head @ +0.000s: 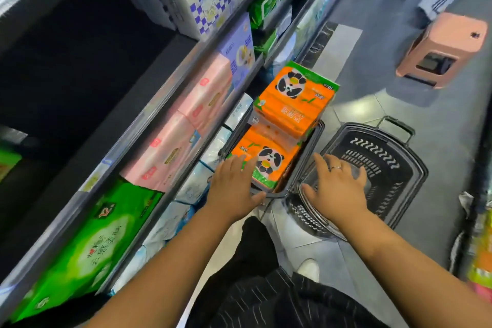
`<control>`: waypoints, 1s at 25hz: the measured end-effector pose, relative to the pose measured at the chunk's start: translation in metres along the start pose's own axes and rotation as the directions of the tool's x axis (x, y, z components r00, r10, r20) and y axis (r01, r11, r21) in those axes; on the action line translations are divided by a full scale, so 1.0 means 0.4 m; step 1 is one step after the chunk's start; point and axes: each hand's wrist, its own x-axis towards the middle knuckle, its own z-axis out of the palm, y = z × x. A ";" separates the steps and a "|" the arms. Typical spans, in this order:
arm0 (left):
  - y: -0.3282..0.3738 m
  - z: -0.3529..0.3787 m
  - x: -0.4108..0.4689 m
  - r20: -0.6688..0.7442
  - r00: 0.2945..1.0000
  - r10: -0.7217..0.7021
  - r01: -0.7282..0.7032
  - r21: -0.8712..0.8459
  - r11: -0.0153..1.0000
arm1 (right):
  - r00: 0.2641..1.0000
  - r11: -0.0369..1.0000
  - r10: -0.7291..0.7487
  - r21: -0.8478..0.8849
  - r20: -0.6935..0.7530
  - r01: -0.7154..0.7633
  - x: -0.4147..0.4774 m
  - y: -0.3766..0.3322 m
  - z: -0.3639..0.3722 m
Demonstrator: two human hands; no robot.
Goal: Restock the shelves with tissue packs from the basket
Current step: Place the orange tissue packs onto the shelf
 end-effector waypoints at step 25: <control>-0.208 0.300 0.961 0.129 0.985 0.117 -0.106 -0.089 0.990 | 0.813 0.645 0.535 0.509 0.230 -0.569 0.833 0.014 0.358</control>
